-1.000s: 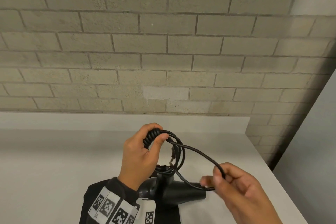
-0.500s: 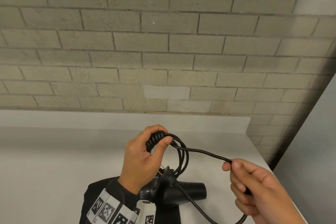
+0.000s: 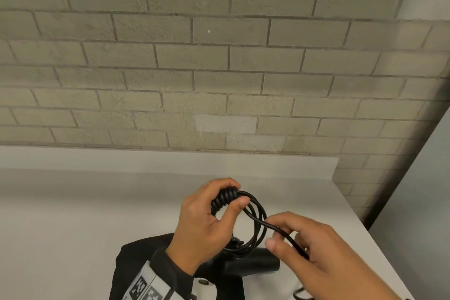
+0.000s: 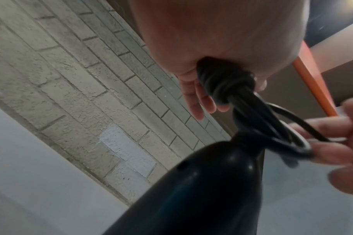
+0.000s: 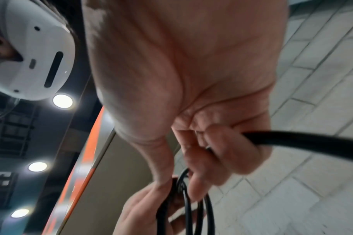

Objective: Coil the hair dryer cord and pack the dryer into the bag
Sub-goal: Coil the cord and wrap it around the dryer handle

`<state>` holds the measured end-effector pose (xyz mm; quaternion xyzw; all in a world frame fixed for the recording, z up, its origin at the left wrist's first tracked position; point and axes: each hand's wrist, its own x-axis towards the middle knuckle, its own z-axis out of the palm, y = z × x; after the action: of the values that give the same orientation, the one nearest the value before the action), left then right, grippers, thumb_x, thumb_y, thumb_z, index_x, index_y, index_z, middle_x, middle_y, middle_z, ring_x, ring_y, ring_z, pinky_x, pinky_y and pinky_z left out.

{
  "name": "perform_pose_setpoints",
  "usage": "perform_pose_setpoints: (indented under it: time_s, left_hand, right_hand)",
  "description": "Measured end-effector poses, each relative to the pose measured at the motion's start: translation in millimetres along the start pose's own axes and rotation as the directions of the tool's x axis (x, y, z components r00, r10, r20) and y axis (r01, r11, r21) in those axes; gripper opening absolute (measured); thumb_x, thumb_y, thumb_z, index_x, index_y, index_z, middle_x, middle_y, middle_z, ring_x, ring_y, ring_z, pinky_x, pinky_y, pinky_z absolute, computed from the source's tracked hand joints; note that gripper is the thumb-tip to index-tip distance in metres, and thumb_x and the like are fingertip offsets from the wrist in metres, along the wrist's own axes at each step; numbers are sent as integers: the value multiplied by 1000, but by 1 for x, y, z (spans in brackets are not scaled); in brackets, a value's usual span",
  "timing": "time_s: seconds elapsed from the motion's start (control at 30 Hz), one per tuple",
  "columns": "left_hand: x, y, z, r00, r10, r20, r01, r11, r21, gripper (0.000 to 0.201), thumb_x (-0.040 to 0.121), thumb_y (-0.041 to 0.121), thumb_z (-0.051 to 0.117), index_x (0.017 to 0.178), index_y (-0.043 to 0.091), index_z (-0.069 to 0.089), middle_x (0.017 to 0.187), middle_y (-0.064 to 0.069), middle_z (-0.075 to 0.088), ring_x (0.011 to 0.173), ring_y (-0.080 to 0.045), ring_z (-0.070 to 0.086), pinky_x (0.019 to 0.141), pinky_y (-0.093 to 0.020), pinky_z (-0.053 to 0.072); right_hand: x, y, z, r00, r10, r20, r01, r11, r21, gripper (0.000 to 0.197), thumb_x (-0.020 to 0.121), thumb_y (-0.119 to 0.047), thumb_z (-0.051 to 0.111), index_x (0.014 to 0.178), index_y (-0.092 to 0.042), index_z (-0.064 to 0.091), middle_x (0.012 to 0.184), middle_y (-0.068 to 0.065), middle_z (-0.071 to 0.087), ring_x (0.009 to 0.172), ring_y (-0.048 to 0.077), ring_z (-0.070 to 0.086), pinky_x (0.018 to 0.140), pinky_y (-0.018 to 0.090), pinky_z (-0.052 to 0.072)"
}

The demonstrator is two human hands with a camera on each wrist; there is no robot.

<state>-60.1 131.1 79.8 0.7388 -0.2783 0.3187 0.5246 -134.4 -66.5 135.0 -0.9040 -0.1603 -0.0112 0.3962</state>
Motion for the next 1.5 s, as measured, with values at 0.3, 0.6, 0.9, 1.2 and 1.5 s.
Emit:
perform_pose_setpoints:
  time_s: [0.3, 0.6, 0.9, 1.2, 1.5]
  left_hand:
    - [0, 6, 0, 996, 54, 68, -51, 997, -57, 40, 89, 50, 65, 104, 13, 66, 90, 7, 70, 82, -12, 70, 73, -27, 57]
    - [-1, 10, 1, 988, 120, 102, -122, 993, 9, 27, 85, 41, 71, 101, 19, 64, 88, 9, 65, 81, -9, 65, 70, -28, 55]
    - [-7, 10, 1, 990, 130, 55, -129, 992, -13, 19, 93, 38, 61, 96, 19, 64, 83, 8, 64, 76, -10, 63, 64, -26, 53]
    - [-6, 5, -9, 998, -35, -46, 34, 999, -29, 29, 91, 48, 59, 93, 20, 67, 78, 11, 67, 69, -9, 65, 64, -13, 50]
    - [-5, 6, -6, 994, -106, -33, 103, 991, -82, 18, 88, 37, 63, 91, 19, 67, 76, 12, 66, 66, -8, 63, 62, -11, 47]
  right_hand:
    - [17, 6, 4, 881, -392, -265, 272, 878, -394, 18, 98, -40, 41, 101, -36, 57, 88, -21, 53, 81, 3, 53, 66, 23, 44]
    - [46, 1, 1, 869, -406, -281, 407, 912, -59, 15, 97, -32, 53, 100, -31, 67, 85, -17, 59, 80, 6, 58, 69, 8, 40]
    - [59, 6, 32, 969, -73, -238, 204, 780, 592, 16, 88, -23, 61, 91, -12, 71, 77, 3, 70, 77, 13, 68, 73, 22, 53]
    - [38, 43, 41, 995, 91, 42, -100, 926, 363, 18, 96, -19, 54, 87, -23, 69, 68, 0, 64, 63, 13, 58, 68, 28, 51]
    - [16, 61, 5, 915, 178, 361, -319, 868, 381, 9, 87, -11, 69, 85, -2, 68, 78, 21, 68, 67, 30, 68, 68, 37, 58]
